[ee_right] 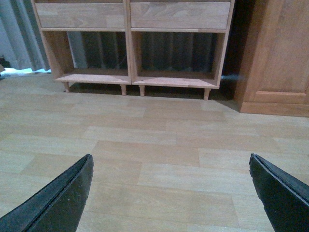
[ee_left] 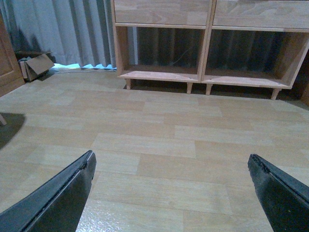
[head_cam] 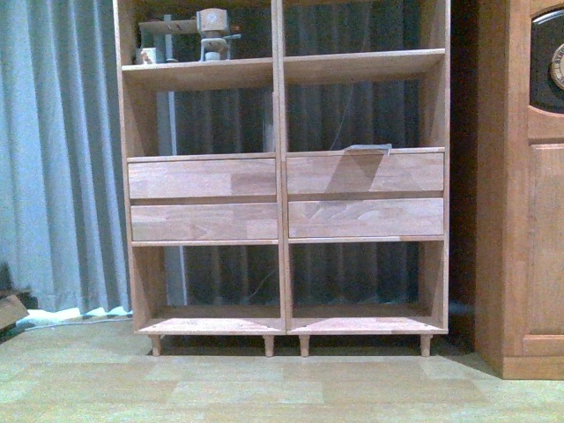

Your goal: Organize books on shelf

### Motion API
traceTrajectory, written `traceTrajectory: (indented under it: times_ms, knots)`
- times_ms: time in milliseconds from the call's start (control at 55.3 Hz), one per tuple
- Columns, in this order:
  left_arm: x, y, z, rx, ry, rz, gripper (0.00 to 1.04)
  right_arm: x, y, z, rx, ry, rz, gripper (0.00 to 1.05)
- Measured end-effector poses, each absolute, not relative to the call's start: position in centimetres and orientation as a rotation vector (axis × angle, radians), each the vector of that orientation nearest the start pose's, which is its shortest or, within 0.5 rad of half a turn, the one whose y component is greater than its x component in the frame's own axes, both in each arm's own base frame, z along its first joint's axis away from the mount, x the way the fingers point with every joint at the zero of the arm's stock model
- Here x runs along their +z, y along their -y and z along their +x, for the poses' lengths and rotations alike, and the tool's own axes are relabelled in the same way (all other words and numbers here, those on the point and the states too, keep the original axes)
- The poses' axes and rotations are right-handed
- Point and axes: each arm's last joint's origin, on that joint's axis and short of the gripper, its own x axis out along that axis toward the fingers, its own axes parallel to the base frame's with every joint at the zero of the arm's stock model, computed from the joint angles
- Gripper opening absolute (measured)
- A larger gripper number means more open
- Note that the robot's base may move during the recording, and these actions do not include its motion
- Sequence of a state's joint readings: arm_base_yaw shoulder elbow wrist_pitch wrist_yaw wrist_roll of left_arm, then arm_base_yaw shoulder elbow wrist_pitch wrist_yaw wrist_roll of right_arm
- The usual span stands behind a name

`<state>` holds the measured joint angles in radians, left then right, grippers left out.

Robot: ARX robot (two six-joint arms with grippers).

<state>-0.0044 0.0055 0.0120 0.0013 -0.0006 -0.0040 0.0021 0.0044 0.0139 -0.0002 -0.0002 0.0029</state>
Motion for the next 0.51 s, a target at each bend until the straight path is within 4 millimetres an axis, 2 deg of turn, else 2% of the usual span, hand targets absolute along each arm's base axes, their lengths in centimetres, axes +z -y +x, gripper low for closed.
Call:
traceTrajectory:
  times_ms: [507]
  knots:
    - [16.73,0.04,9.73,-0.004,0.008,-0.004,0.97,16.79,-0.02,9.71,0.002,0.009,0.003,0.98]
